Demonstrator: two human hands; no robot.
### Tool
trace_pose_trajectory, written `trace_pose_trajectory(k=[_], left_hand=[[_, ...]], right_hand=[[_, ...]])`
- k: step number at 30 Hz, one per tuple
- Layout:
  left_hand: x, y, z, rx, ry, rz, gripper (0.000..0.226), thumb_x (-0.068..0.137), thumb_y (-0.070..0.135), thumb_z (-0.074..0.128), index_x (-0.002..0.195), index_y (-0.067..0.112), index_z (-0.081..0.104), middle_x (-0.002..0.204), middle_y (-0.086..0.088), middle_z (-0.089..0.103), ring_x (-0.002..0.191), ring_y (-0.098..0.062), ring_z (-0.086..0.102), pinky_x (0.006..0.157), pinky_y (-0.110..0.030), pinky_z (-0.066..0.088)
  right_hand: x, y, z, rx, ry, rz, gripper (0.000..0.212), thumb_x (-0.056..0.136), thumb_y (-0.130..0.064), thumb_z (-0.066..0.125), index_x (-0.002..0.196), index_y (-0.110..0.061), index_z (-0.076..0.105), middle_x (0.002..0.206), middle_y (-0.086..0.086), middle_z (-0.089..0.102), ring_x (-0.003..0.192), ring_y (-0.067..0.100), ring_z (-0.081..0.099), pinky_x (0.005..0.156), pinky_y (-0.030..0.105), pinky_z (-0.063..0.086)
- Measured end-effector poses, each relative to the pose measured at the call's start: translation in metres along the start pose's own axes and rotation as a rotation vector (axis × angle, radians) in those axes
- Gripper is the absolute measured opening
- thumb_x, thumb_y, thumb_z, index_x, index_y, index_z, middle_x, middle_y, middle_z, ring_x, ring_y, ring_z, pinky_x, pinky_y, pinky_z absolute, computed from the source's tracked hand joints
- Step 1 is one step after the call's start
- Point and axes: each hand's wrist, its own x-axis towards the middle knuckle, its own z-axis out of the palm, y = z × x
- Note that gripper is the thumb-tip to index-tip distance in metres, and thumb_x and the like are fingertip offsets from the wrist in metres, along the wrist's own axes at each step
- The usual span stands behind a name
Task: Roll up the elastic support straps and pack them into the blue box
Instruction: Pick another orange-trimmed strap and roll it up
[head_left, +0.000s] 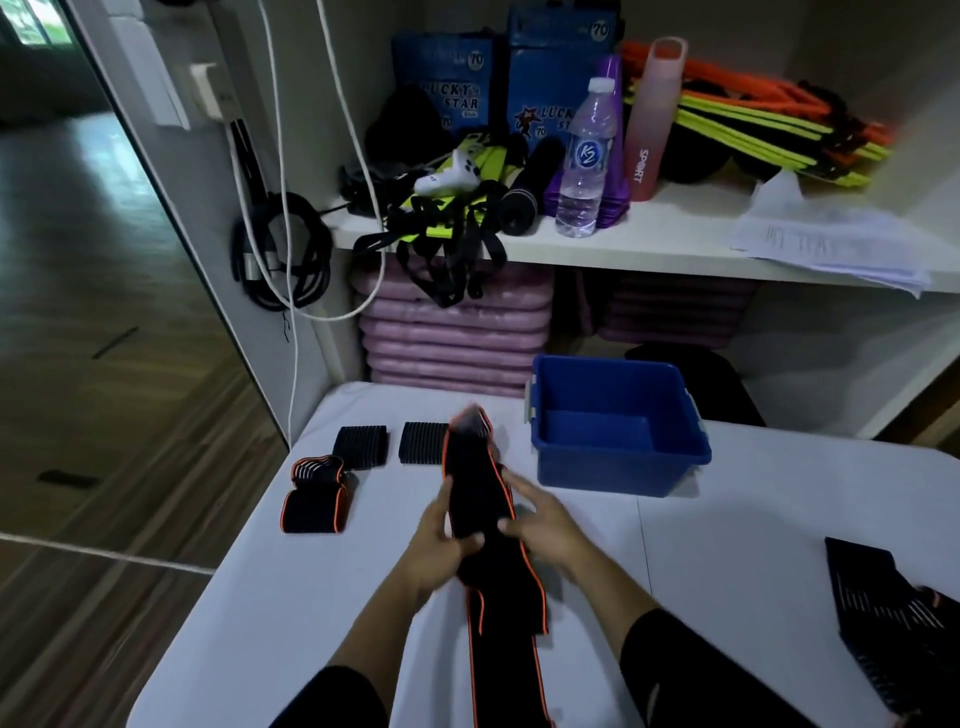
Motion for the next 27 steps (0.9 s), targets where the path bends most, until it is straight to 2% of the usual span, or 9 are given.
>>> trace_pose_trajectory(k=[2,4,7,11,14,17,21,24,27], left_hand=[[-0.012,-0.028,0.005,0.031,-0.01,-0.099,0.079,0.086,-0.007,0.056,0.146,0.023,0.016,0.135,0.005,0.03,0.105,-0.025,0.059,0.085,-0.034,0.05],[-0.022,-0.05,0.011,0.06,-0.029,-0.171,0.074,0.086,-0.007,0.056,0.145,0.02,0.02,0.136,0.004,0.029,0.089,-0.009,0.061,0.077,-0.022,0.051],[-0.029,-0.071,0.014,0.076,-0.034,-0.203,0.064,0.083,-0.014,0.053,0.137,0.014,0.035,0.127,0.002,0.043,0.101,-0.008,0.052,0.071,-0.007,0.046],[-0.03,-0.079,0.017,0.226,-0.005,-0.149,0.052,0.078,-0.007,0.061,0.121,0.021,0.053,0.113,-0.003,0.063,0.09,-0.007,0.059,0.084,-0.013,0.046],[-0.029,-0.079,0.02,0.292,0.041,-0.09,0.044,0.079,-0.004,0.061,0.113,0.024,0.059,0.089,0.004,0.065,0.071,0.004,0.058,0.077,-0.011,0.047],[-0.03,-0.079,0.022,0.294,0.08,-0.064,0.039,0.082,0.0,0.06,0.106,0.03,0.06,0.073,0.0,0.06,0.069,-0.01,0.057,0.074,-0.02,0.049],[-0.032,-0.081,0.026,0.263,0.119,-0.06,0.03,0.086,0.001,0.057,0.108,0.021,0.06,0.074,-0.005,0.055,0.065,-0.014,0.052,0.062,-0.02,0.045],[-0.034,-0.081,0.029,0.254,0.159,-0.048,0.028,0.087,0.0,0.054,0.106,0.021,0.06,0.081,-0.009,0.06,0.063,-0.016,0.053,0.06,-0.021,0.047],[-0.038,-0.084,0.029,0.276,0.119,-0.078,0.034,0.086,-0.003,0.053,0.11,0.021,0.058,0.081,-0.009,0.061,0.065,-0.018,0.054,0.064,-0.025,0.051]], right_hand=[[-0.002,0.051,0.012,-0.039,0.076,0.081,0.066,0.078,0.015,0.058,0.131,-0.025,0.051,0.142,0.003,0.045,0.124,0.013,0.048,0.098,0.013,0.04],[-0.004,0.092,0.021,-0.041,0.11,0.156,0.061,0.076,0.006,0.063,0.107,-0.047,0.063,0.137,0.0,0.052,0.125,0.016,0.05,0.109,0.03,0.039],[0.001,0.123,0.027,-0.014,0.17,0.226,0.056,0.077,-0.001,0.064,0.09,-0.054,0.064,0.125,-0.005,0.06,0.113,0.015,0.059,0.103,0.038,0.046],[0.002,0.117,0.026,0.009,0.186,0.202,0.042,0.074,-0.017,0.066,0.096,-0.053,0.064,0.119,-0.012,0.063,0.104,0.015,0.064,0.099,0.04,0.049],[-0.005,0.109,0.023,0.028,0.185,0.191,0.031,0.065,-0.044,0.066,0.096,-0.051,0.064,0.119,-0.012,0.061,0.105,0.015,0.063,0.1,0.042,0.048],[-0.02,0.101,0.018,0.042,0.188,0.172,0.036,0.062,-0.058,0.066,0.097,-0.05,0.063,0.122,-0.01,0.059,0.11,0.01,0.059,0.101,0.041,0.047],[-0.045,0.097,0.014,-0.016,0.113,0.173,0.033,0.08,-0.045,0.067,0.112,-0.045,0.058,0.126,-0.009,0.053,0.12,0.01,0.048,0.102,0.044,0.045],[-0.06,0.101,0.013,-0.047,0.03,0.22,0.045,0.085,-0.029,0.067,0.127,-0.034,0.052,0.106,-0.01,0.057,0.103,0.013,0.056,0.092,0.032,0.048],[-0.073,0.104,0.016,-0.038,0.026,0.225,0.049,0.084,-0.014,0.068,0.127,-0.031,0.052,0.093,-0.005,0.064,0.091,0.016,0.064,0.083,0.027,0.053]])
